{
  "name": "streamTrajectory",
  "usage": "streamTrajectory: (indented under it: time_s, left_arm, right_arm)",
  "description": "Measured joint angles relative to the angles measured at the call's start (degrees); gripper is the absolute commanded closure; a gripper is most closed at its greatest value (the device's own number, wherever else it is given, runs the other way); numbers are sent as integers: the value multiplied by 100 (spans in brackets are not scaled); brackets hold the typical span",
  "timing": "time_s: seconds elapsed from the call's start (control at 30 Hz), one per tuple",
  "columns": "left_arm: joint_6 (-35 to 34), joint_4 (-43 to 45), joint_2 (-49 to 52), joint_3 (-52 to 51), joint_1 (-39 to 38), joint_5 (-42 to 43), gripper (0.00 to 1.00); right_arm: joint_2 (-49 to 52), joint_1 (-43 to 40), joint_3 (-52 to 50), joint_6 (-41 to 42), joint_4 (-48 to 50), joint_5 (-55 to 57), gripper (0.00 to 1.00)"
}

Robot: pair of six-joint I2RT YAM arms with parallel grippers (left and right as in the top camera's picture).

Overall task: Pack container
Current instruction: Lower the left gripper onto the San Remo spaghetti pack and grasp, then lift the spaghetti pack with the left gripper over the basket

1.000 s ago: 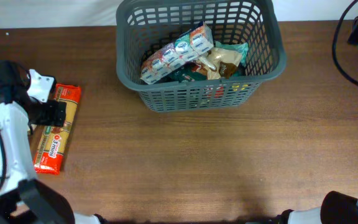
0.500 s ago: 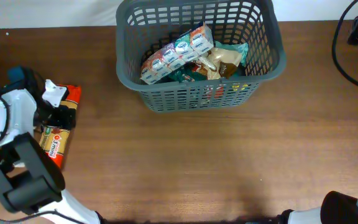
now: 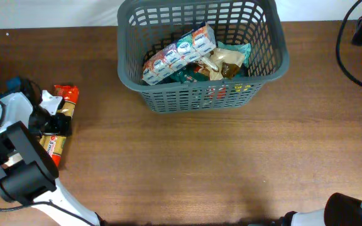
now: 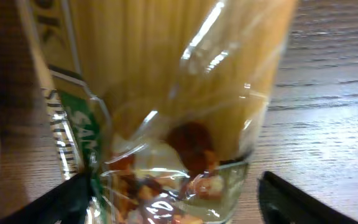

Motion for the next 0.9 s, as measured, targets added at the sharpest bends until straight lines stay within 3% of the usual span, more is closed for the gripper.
streamTrajectory:
  time_s: [0.13,0.3,0.4,0.43,0.47,0.73,0.9]
  left_arm:
    - [-42,42,63,50,24,-83,56]
    - [-70,85,68,57,46,-109,61]
    - [-72,96,68,59,46,-133,73]
    - [-72,96,68,61,46,-144,80]
    - [-87,79,68,81,46,-149,98]
    - [-243,-68,94,247,33,-157,98]
    - [-372,-612,354,774,-28,-2,98]
  right_arm:
    - [0,0,0,4,0,0,1]
    - [0,0,0,2,0,0,1]
    - [0,0,0,0,0,0,1]
    - [0,0,0,0,0,0,1]
    - [0,0,0,0,0,0,1]
    - [0,0,0,2,0,0,1]
    - [0,0,0,0,2,0,1]
